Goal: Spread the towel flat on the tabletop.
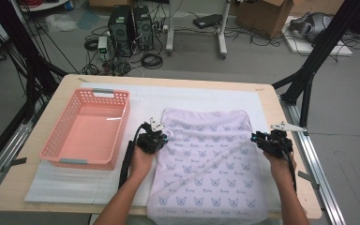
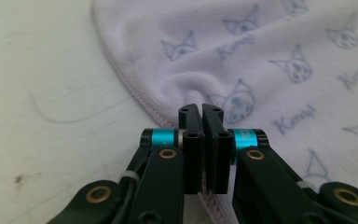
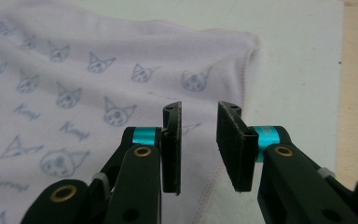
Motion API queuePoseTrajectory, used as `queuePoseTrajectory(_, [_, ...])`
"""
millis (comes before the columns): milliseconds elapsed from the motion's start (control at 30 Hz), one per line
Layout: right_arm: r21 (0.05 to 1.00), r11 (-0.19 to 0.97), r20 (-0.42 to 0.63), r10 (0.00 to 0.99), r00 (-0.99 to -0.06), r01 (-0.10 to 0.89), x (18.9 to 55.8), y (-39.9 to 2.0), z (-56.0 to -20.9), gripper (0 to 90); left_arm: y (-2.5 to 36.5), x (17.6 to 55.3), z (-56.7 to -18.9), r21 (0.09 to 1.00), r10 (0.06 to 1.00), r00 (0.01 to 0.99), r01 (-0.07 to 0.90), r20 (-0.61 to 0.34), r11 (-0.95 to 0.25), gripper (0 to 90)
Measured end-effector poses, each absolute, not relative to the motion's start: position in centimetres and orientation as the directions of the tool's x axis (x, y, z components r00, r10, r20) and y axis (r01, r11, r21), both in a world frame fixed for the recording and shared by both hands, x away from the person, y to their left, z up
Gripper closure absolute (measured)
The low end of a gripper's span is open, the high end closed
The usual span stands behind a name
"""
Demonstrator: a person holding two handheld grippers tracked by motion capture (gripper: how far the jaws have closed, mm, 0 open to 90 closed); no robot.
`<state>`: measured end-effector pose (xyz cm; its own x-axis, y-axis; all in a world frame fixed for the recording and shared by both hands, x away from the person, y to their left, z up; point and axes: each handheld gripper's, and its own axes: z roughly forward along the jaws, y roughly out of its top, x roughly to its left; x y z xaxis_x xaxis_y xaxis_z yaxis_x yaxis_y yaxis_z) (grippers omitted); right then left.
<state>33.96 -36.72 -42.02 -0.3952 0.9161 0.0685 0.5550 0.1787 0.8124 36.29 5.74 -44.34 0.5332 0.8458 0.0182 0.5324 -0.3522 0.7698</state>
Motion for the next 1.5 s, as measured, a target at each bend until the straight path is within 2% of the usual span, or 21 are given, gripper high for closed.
queuePoseTrajectory(33, [0.813, 0.178, 0.074, 0.913, -0.401, 0.555, 33.7, -36.6, -42.0, 70.6, 6.0, 36.7, -44.3, 0.781, 0.866, 0.499, 0.532, 0.025, -0.329, 87.2])
queuePoseTrajectory(100, [0.809, 0.186, 0.076, 0.907, -0.414, 0.558, 33.0, -36.3, -42.2, 70.6, 7.0, 37.5, -44.4, 0.796, 0.901, 0.434, 0.554, -0.025, -0.245, 87.3])
queuePoseTrajectory(200, [0.806, 0.208, 0.075, 0.893, -0.444, 0.554, 31.9, -35.9, -42.6, 67.5, 7.5, 37.8, -44.7, 0.795, 0.902, 0.428, 0.567, -0.061, -0.216, 85.6])
queuePoseTrajectory(233, [0.805, 0.210, 0.079, 0.889, -0.452, 0.555, 31.5, -35.8, -42.8, 64.5, 7.4, 37.7, -44.8, 0.798, 0.896, 0.438, 0.562, -0.065, -0.217, 80.7])
queuePoseTrajectory(267, [0.803, 0.210, 0.087, 0.884, -0.459, 0.557, 31.2, -35.8, -42.9, 61.7, 7.4, 37.5, -44.7, 0.801, 0.893, 0.443, 0.561, -0.080, -0.207, 69.8])
queuePoseTrajectory(300, [0.802, 0.207, 0.102, 0.877, -0.470, 0.560, 30.7, -35.9, -43.1, 61.5, 7.5, 37.3, -44.6, 0.803, 0.887, 0.454, 0.559, -0.089, -0.206, 63.3])
queuePoseTrajectory(433, [0.809, 0.185, 0.126, 0.872, -0.472, 0.558, 29.3, -36.5, -43.5, 61.0, 7.6, 36.2, -44.2, 0.821, 0.859, 0.501, 0.531, -0.105, -0.210, 53.4])
queuePoseTrajectory(533, [0.784, 0.213, 0.116, 0.873, -0.475, 0.583, 28.8, -36.8, -43.7, 56.6, 7.9, 35.1, -43.7, 0.833, 0.851, 0.506, 0.525, -0.142, -0.173, 46.0])
queuePoseTrajectory(633, [0.756, 0.233, 0.120, 0.869, -0.480, 0.612, 28.4, -36.5, -44.2, 54.7, 8.1, 34.3, -43.7, 0.819, 0.836, 0.531, 0.536, -0.138, -0.205, 45.0])
queuePoseTrajectory(733, [0.735, 0.286, 0.070, 0.870, -0.489, 0.615, 28.5, -35.7, -44.7, 56.8, 8.1, 34.1, -44.0, 0.807, 0.836, 0.529, 0.552, -0.144, -0.211, 44.9])
queuePoseTrajectory(767, [0.738, 0.304, 0.040, 0.872, -0.488, 0.603, 28.5, -35.4, -44.7, 62.5, 8.0, 34.1, -44.1, 0.799, 0.835, 0.530, 0.561, -0.146, -0.216, 45.9])
queuePoseTrajectory(833, [0.736, 0.317, 0.045, 0.858, -0.511, 0.598, 28.6, -35.2, -44.6, 83.6, 7.8, 34.3, -44.7, 0.774, 0.832, 0.537, 0.584, -0.142, -0.244, 48.1])
queuePoseTrajectory(867, [0.733, 0.327, 0.042, 0.853, -0.520, 0.596, 28.6, -35.0, -44.6, 85.2, 7.6, 34.3, -44.8, 0.777, 0.828, 0.548, 0.570, -0.116, -0.268, 49.8])
queuePoseTrajectory(900, [0.735, 0.336, 0.028, 0.853, -0.521, 0.590, 28.7, -34.9, -44.6, 86.0, 7.3, 34.1, -44.8, 0.776, 0.827, 0.560, 0.542, -0.049, -0.321, 54.8])
queuePoseTrajectory(933, [0.735, 0.332, 0.027, 0.857, -0.515, 0.591, 28.8, -34.8, -44.6, 86.5, 7.2, 34.1, -44.8, 0.778, 0.820, 0.572, 0.527, -0.026, -0.343, 63.4])
queuePoseTrajectory(1000, [0.743, 0.321, 0.023, 0.864, -0.502, 0.587, 29.2, -35.0, -44.7, 87.0, 7.2, 34.2, -44.7, 0.777, 0.815, 0.577, 0.531, -0.040, -0.338, 86.9])
queuePoseTrajectory(1067, [0.752, 0.295, 0.023, 0.882, -0.471, 0.590, 29.7, -35.1, -44.8, 87.3, 7.4, 34.5, -44.8, 0.784, 0.831, 0.553, 0.542, -0.063, -0.302, 87.9])
queuePoseTrajectory(1167, [0.769, 0.283, -0.023, 0.908, -0.418, 0.573, 30.1, -34.9, -45.0, 87.6, 7.9, 34.9, -45.0, 0.790, 0.847, 0.518, 0.566, -0.118, -0.236, 88.0])
queuePoseTrajectory(1267, [0.773, 0.281, -0.041, 0.917, -0.398, 0.569, 30.3, -34.7, -45.1, 87.3, 7.9, 34.6, -44.9, 0.800, 0.841, 0.532, 0.544, -0.097, -0.252, 85.6])
queuePoseTrajectory(1333, [0.779, 0.275, -0.037, 0.917, -0.396, 0.564, 30.0, -34.7, -45.0, 84.8, 8.3, 34.2, -44.5, 0.814, 0.840, 0.528, 0.539, -0.126, -0.216, 66.4])
queuePoseTrajectory(1500, [0.783, 0.244, 0.014, 0.913, -0.408, 0.572, 29.0, -35.3, -44.5, 62.0, 9.5, 31.8, -44.1, 0.833, 0.821, 0.547, 0.523, -0.165, -0.181, 54.9])
